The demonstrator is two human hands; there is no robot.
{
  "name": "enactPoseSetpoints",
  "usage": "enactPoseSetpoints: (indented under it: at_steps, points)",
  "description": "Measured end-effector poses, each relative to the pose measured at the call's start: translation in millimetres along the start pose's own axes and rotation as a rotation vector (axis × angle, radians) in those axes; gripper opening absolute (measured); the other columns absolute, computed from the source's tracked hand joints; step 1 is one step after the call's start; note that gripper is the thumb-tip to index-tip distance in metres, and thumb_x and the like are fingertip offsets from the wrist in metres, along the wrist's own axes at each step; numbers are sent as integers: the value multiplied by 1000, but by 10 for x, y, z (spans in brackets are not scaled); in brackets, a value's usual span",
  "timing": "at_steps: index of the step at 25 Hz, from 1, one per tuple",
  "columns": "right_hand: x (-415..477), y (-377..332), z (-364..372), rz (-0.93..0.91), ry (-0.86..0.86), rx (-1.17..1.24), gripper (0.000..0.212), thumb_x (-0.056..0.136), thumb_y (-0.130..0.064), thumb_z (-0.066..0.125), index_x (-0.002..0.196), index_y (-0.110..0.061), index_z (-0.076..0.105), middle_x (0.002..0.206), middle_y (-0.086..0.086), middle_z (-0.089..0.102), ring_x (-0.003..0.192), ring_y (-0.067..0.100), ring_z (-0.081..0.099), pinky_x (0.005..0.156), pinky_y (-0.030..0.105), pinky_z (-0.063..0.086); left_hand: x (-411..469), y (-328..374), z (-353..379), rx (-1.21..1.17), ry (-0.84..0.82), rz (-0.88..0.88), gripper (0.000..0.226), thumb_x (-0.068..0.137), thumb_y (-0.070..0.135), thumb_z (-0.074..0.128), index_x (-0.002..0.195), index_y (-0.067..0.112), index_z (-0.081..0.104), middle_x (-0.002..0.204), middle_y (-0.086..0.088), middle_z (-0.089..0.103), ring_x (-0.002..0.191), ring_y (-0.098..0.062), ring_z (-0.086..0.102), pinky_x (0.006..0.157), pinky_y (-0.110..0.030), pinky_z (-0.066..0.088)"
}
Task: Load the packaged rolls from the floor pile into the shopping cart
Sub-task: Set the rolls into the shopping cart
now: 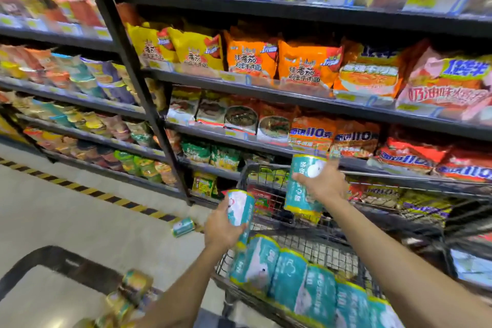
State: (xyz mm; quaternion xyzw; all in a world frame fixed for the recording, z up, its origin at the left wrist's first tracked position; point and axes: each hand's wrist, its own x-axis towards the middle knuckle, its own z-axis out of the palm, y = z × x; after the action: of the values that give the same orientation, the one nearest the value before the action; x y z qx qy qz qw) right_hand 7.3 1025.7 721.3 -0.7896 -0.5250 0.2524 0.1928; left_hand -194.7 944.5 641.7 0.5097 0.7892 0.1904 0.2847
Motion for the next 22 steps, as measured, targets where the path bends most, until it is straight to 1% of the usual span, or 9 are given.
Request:
enactPoseSetpoints:
  at_steps: [1,3,6,9,14,16,18,20,22]
  points:
    - [-12,16,87,24,-9,-9,90,73,-53,75,131,0,31,119,20,57,108,38,56,75,39,45,28,-105,54,26,-48,-4,86,74,38,76,146,20,33,126,-3,62,112,-24,58,88,-31,45]
    - [-47,82,239,70,-24,-3,87,70,-54,77,124,-1,34,119,20,57,106,39,58,79,43,50,58,-257,161,41,-138,-24,84,74,39,75,145,22,34,121,-3,64,109,-25,60,86,-31,47]
    - [-118,194,388,141,-38,-23,86,71,-53,77,125,-1,36,124,21,55,112,39,55,86,43,48,75,-385,300,49,-253,-35,76,78,39,71,143,25,35,123,-5,62,112,-27,58,87,-31,46]
    - [-175,313,462,185,-40,-48,87,72,-53,76,128,-1,35,124,21,56,112,39,55,84,41,48,114,-461,348,59,-289,-22,71,81,36,69,142,21,36,124,-5,61,114,-27,57,87,-30,45]
    - [-209,426,543,229,-56,-53,83,72,-53,76,123,-1,35,122,21,55,108,39,56,79,42,48,168,-531,332,87,-362,44,79,80,36,71,144,16,30,135,-2,54,122,-22,53,92,-27,40]
    - [-239,429,574,228,-63,-60,81,72,-52,76,122,-1,36,121,20,56,107,38,56,77,41,48,137,-560,343,143,-376,88,83,81,39,70,146,13,26,142,-3,47,125,-22,49,96,-28,39]
    - [-269,425,605,217,-66,-65,80,72,-52,76,120,-1,36,118,20,57,105,38,58,76,41,48,92,-578,350,225,-401,120,89,82,43,67,149,12,17,148,-5,36,129,-24,44,99,-30,39]
    - [-281,423,635,214,-63,-75,80,71,-53,76,119,-1,36,114,20,59,102,38,59,76,42,50,42,-582,354,337,-426,141,93,84,45,64,150,11,8,150,-8,27,129,-25,43,98,-32,41]
    - [-290,415,651,216,-63,-79,80,71,-53,76,118,-2,36,112,21,59,100,38,59,77,45,51,-16,-563,373,484,-416,183,92,86,46,62,149,8,7,148,-12,28,127,-26,45,95,-33,43]
